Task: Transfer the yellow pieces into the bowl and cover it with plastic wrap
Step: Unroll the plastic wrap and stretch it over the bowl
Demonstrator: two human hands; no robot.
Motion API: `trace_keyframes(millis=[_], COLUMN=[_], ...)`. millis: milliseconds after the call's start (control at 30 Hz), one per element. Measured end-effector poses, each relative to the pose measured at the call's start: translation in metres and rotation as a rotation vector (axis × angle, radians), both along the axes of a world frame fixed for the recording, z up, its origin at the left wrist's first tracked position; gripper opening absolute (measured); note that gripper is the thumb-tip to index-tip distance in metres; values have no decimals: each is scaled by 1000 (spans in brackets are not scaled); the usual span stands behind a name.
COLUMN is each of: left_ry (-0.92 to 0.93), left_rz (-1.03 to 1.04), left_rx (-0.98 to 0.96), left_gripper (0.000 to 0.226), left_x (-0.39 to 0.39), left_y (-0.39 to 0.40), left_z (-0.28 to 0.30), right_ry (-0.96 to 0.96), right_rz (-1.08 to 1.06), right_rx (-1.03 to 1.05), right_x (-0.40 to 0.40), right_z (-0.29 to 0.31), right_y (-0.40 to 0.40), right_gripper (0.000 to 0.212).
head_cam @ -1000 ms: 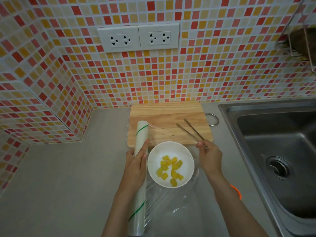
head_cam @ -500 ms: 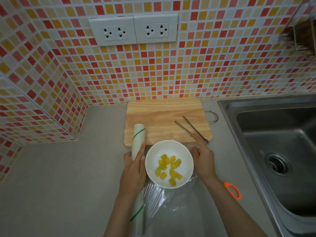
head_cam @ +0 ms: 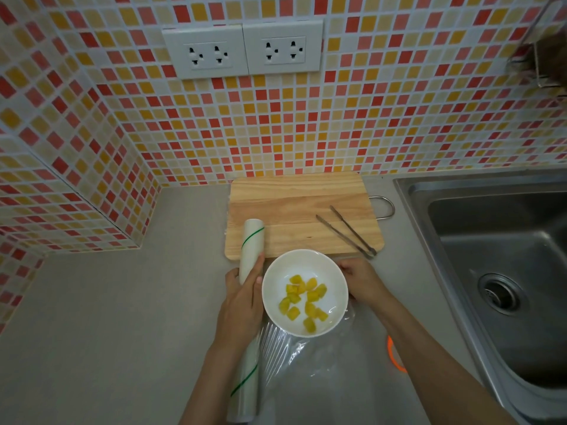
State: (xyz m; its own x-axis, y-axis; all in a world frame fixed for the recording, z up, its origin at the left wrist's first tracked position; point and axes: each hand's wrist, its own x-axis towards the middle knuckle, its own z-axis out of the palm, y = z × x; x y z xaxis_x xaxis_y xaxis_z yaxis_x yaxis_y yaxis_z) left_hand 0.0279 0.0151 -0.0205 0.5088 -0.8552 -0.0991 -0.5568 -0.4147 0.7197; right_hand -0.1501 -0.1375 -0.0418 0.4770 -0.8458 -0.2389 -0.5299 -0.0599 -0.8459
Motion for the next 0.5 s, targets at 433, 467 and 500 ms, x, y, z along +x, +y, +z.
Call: trace_keyframes(millis=[433,467,500], left_ry=[21,18,14], left_rz=[2,-5,-11], left_rx=[5,9,11], left_gripper=[43,44,44], left_x=[-2,-3,-4], left_y=[1,1,1], left_z=[2,3,3], right_ry=[154,168,201], right_rz=[-180,-163,-157], right_rx=[425,380,286], right_x=[18,16,13], right_z=[8,12,17], right_y=[-18,-19,-19], right_gripper=[35,33,29])
